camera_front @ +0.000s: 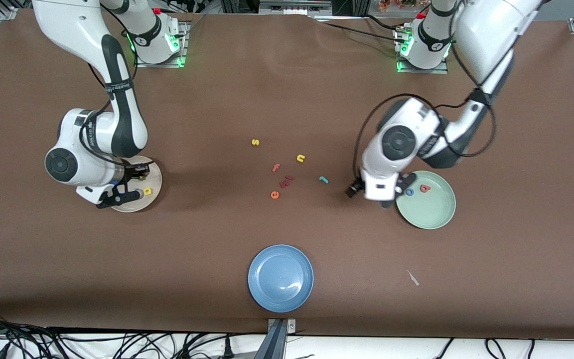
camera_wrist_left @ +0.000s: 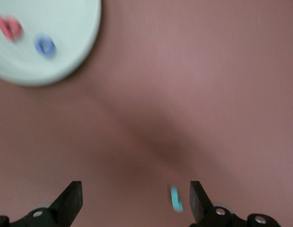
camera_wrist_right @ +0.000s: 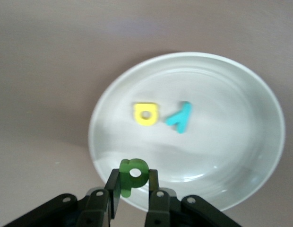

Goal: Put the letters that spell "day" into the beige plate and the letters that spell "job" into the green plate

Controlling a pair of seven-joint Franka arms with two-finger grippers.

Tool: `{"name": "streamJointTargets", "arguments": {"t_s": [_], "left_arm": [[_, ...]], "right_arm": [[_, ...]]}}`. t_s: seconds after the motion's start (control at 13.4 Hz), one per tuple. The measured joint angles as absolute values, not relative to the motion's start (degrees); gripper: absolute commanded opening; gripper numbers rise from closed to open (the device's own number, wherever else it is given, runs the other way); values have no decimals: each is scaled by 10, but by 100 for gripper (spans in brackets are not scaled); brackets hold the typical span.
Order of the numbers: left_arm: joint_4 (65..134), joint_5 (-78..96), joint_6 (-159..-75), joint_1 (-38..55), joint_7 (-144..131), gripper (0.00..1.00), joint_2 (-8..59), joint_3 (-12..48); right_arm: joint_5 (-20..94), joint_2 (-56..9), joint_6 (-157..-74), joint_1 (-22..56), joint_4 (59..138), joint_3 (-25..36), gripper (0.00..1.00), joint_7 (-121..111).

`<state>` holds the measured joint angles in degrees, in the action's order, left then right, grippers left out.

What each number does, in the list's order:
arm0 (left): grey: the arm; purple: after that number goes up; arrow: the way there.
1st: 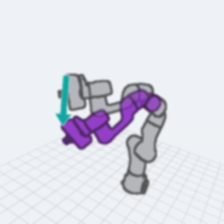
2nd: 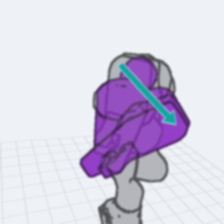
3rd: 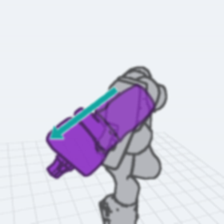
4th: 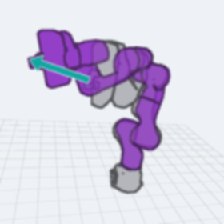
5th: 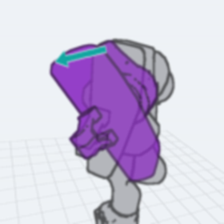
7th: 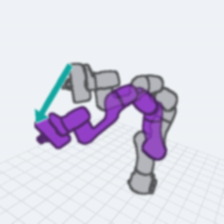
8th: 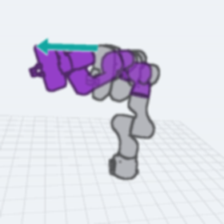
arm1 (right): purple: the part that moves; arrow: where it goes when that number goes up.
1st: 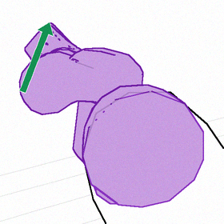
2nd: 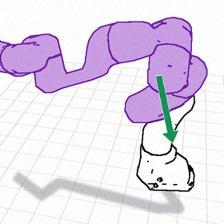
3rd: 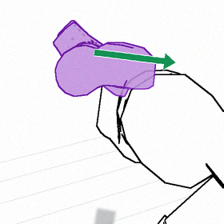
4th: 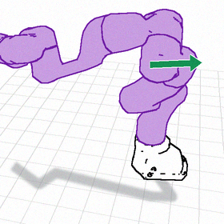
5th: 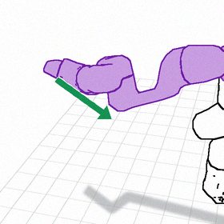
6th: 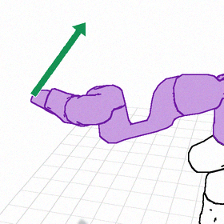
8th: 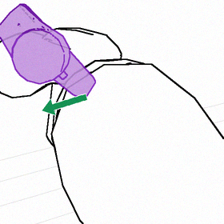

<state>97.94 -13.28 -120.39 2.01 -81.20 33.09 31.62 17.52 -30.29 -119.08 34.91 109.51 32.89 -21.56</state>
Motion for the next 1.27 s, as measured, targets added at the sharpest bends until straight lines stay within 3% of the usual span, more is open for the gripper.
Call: {"name": "streamJointTargets", "arguments": {"t_s": [0.3, 0.74, 0.89, 0.97, 1.19, 1.27], "left_arm": [[978, -88, -1227, 60, -851, 100, 357, 315], [975, -88, -1269, 86, -931, 99, 388, 314], [975, -88, -1269, 87, -932, 85, 389, 313], [975, -88, -1269, 90, -937, 73, 390, 311], [974, -88, -1291, 113, -974, 56, 396, 293], [974, -88, -1296, 123, -983, 56, 400, 282]], "right_arm": [[175, -312, -1188, 348, 1064, 328, 100, -216], [175, -311, -1067, 361, 963, 327, 100, -155], [167, -311, -1050, 376, 957, 327, 100, -107], [160, -311, -1045, 387, 956, 326, 100, -82], [143, -308, -1034, 418, 948, 325, 100, -30], [125, -300, -1030, 418, 940, 315, 100, -15]]}}
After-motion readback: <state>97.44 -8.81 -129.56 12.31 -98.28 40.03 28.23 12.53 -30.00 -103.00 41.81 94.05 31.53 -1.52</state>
